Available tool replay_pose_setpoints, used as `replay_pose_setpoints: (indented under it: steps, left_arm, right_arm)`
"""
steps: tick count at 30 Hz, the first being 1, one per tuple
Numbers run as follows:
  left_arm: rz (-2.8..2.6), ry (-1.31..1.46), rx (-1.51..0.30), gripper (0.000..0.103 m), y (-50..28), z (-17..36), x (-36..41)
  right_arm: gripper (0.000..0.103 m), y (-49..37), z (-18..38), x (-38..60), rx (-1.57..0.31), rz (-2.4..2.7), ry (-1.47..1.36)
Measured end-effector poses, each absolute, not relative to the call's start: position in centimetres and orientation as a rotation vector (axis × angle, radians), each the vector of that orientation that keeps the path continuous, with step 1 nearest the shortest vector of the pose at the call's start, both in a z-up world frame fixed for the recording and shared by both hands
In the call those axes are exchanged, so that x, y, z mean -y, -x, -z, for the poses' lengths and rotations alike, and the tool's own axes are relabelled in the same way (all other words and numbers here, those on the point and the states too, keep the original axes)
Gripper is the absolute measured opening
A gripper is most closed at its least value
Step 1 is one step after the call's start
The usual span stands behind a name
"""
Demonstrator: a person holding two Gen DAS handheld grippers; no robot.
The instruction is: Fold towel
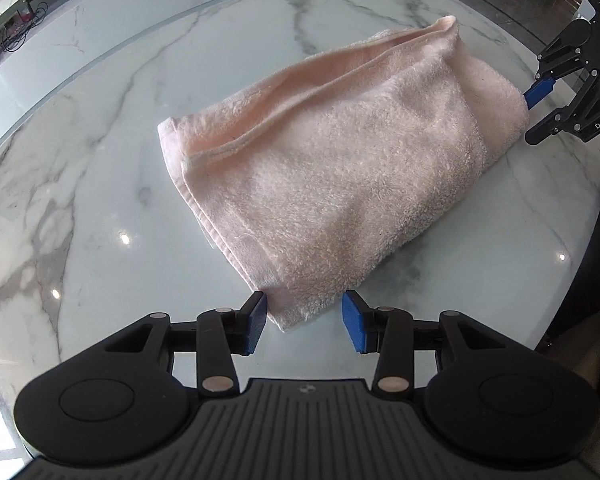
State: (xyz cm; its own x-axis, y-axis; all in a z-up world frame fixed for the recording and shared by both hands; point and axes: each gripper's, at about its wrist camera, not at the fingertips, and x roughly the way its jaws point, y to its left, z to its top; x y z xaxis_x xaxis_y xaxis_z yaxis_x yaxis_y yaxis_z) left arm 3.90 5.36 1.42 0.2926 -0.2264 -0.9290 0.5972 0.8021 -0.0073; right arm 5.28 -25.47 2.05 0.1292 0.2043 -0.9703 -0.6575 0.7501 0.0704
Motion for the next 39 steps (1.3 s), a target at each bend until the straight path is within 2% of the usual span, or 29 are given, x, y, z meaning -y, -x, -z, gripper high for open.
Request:
replay_pose_setpoints:
  steps: [2, 3, 5, 7, 21, 32, 35, 36, 39]
  left_arm:
    - [0.56, -0.364, -1.142, 0.039, -4.1, -1.4, -5.3]
    - [0.557, -0.357, -1.138, 0.03, -4.2, -1.5, -5.3]
    - [0.542, -0.353, -1.138, 0.015, -4.4, -1.6, -5.4]
    - [0.527, -0.337, -1.143, 0.011, -4.7, -1.9, -5.7]
    - [0.441, -0.285, -1.093, 0.009, -6.4, -5.4, -8.0]
    - [0.376, -0.352, -1.093, 0.01, -7.3, -4.4, -8.3]
    - [0.371, -0.358, -1.129, 0.014, -8.0, -3.2, -8.1]
    - [0.373, -0.355, -1.136, 0.015, -8.1, -2.8, -8.2]
    - [0.365, -0.35, -1.129, 0.024, -8.1, -2.7, -8.7]
  right_arm:
    - [0.022, -5.2, -1.9, 25.3, -1.295, -0.646, 0.447]
    - [0.015, -5.1, -1.9, 25.2, -1.293, -0.642, 0.458]
    - [0.009, -5.0, -2.0, 25.1, -1.296, -0.65, 0.48]
    - [0.004, -4.9, -2.1, 25.0, -1.311, -0.647, 0.509]
    - [0.004, -4.4, -1.4, 24.9, -1.335, -0.64, 0.594]
    - [0.004, -3.9, -1.2, 25.1, -1.341, -0.652, 0.613]
    - [0.005, -4.0, -1.2, 25.2, -1.354, -0.654, 0.605]
    - [0.005, -4.1, -1.2, 25.3, -1.362, -0.656, 0.596]
    - [0.023, -4.5, -2.1, 26.2, -1.358, -0.648, 0.58]
